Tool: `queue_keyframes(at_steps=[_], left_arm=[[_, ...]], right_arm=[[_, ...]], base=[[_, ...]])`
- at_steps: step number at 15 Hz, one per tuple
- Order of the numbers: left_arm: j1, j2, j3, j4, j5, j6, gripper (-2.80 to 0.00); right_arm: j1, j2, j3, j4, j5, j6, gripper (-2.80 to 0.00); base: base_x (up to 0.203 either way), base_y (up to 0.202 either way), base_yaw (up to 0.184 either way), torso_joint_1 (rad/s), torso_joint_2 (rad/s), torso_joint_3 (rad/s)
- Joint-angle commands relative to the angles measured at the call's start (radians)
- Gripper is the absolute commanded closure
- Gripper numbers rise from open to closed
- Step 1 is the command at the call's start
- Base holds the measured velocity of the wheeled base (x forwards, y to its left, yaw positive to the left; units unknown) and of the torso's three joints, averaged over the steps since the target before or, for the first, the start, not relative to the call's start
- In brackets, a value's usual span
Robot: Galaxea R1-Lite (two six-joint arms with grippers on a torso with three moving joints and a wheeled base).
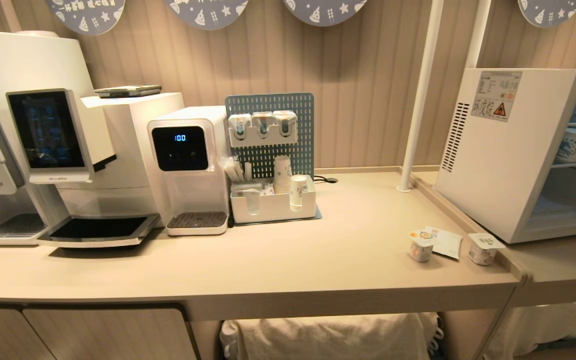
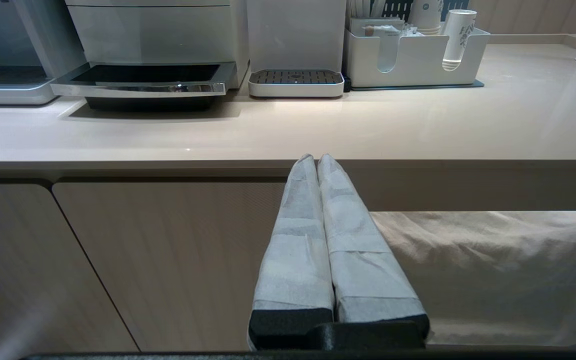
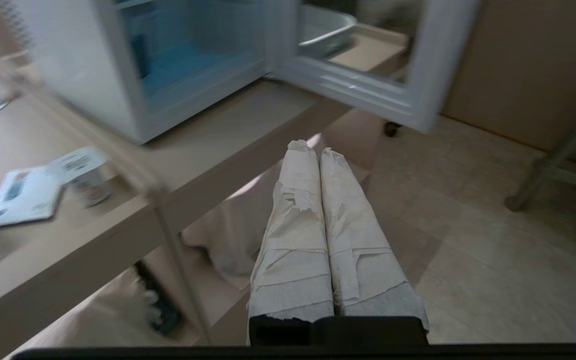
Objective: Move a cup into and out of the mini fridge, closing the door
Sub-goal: Close the freezer door
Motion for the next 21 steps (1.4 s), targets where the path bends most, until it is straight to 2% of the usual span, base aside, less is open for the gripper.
queue_keyframes(at_steps=[1, 3, 5, 6, 8, 9, 11, 12, 13, 15, 21], left_arm=[[0.001, 0.001, 0.002, 0.000, 0.000, 0.000, 0.00], [0.001, 0.001, 0.002, 0.000, 0.000, 0.000, 0.00], [0.001, 0.001, 0.002, 0.000, 0.000, -0.001, 0.00], [0.001, 0.001, 0.002, 0.000, 0.000, 0.000, 0.00], [0.001, 0.001, 0.002, 0.000, 0.000, 0.000, 0.00], [0.001, 0.001, 0.002, 0.000, 0.000, 0.000, 0.00], [0.001, 0.001, 0.002, 0.000, 0.000, 0.000, 0.00], [0.000, 0.001, 0.002, 0.000, 0.000, 0.000, 0.00], [0.001, 0.001, 0.002, 0.000, 0.000, 0.000, 0.00], [0.001, 0.001, 0.002, 0.000, 0.000, 0.000, 0.00], [0.000, 0.001, 0.002, 0.000, 0.000, 0.000, 0.00]], right_arm=[[-0.053, -0.268, 0.030, 0.014, -0.013, -0.036, 0.00], [-0.082, -0.439, 0.071, 0.048, 0.023, -0.072, 0.00], [-0.095, -0.559, 0.155, 0.057, 0.131, -0.054, 0.00], [-0.098, -0.571, 0.202, 0.053, 0.268, -0.011, 0.00], [-0.102, -0.566, 0.265, 0.056, 0.590, 0.061, 0.00], [-0.103, -0.565, 0.277, 0.071, 0.710, 0.075, 0.00], [-0.103, -0.564, 0.290, 0.144, 0.925, 0.042, 0.00], [-0.103, -0.565, 0.301, 0.165, 0.974, -0.025, 0.00], [-0.103, -0.565, 0.311, 0.157, 0.982, -0.040, 0.00], [-0.104, -0.563, 0.316, 0.140, 0.958, 0.050, 0.00], [-0.104, -0.562, 0.316, 0.135, 0.952, 0.053, 0.00]], base=[[0.000, 0.000, 0.000, 0.000, 0.00, 0.000], [0.000, 0.000, 0.000, 0.000, 0.00, 0.000], [0.000, 0.000, 0.000, 0.000, 0.00, 0.000], [0.000, 0.000, 0.000, 0.000, 0.00, 0.000], [0.000, 0.000, 0.000, 0.000, 0.00, 0.000], [0.000, 0.000, 0.000, 0.000, 0.00, 0.000], [0.000, 0.000, 0.000, 0.000, 0.00, 0.000], [0.000, 0.000, 0.000, 0.000, 0.00, 0.000], [0.000, 0.000, 0.000, 0.000, 0.00, 0.000], [0.000, 0.000, 0.000, 0.000, 0.00, 0.000], [0.000, 0.000, 0.000, 0.000, 0.00, 0.000]])
